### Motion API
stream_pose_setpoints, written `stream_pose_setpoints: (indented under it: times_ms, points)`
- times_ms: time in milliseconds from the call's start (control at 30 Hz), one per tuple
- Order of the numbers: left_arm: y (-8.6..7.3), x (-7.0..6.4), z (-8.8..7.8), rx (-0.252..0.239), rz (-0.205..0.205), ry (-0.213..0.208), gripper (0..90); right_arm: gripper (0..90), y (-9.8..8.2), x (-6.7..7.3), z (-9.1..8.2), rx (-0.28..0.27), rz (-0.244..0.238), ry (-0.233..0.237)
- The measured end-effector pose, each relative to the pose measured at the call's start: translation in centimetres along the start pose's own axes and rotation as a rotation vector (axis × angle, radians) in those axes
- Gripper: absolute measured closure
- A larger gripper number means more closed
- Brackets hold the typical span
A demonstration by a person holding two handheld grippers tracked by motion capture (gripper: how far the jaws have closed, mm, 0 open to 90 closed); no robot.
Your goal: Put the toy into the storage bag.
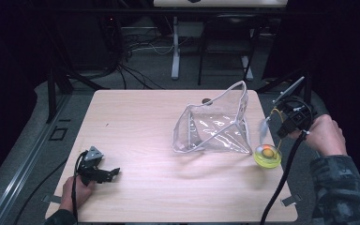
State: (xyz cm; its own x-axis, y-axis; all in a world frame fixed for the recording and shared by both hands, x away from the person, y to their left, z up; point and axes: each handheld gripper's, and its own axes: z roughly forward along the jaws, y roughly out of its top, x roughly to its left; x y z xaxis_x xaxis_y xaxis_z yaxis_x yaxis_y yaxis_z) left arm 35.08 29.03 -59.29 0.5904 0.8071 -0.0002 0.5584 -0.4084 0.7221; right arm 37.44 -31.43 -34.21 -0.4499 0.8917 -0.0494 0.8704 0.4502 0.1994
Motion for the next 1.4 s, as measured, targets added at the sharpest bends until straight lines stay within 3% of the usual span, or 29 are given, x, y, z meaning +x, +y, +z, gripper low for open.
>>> stream_pose_setpoints:
  times_ms: [333,900,1400]
  points:
    - [0.0,0.1,-0.1,0.01,0.006,-0.008,2.1,87.0,1.4,0.0,-1.2,0.012,-0.024,-0.044]
    - [0.0,0.1,-0.1,0.01,0.006,-0.008,2.0,87.1,3.2,-1.1,-2.9,-0.023,0.011,-0.072]
    - [0.0,0.1,-0.1,0.01,0.007,-0.009,2.0,87.1,5.1,-0.8,-4.9,-0.03,-0.026,-0.122]
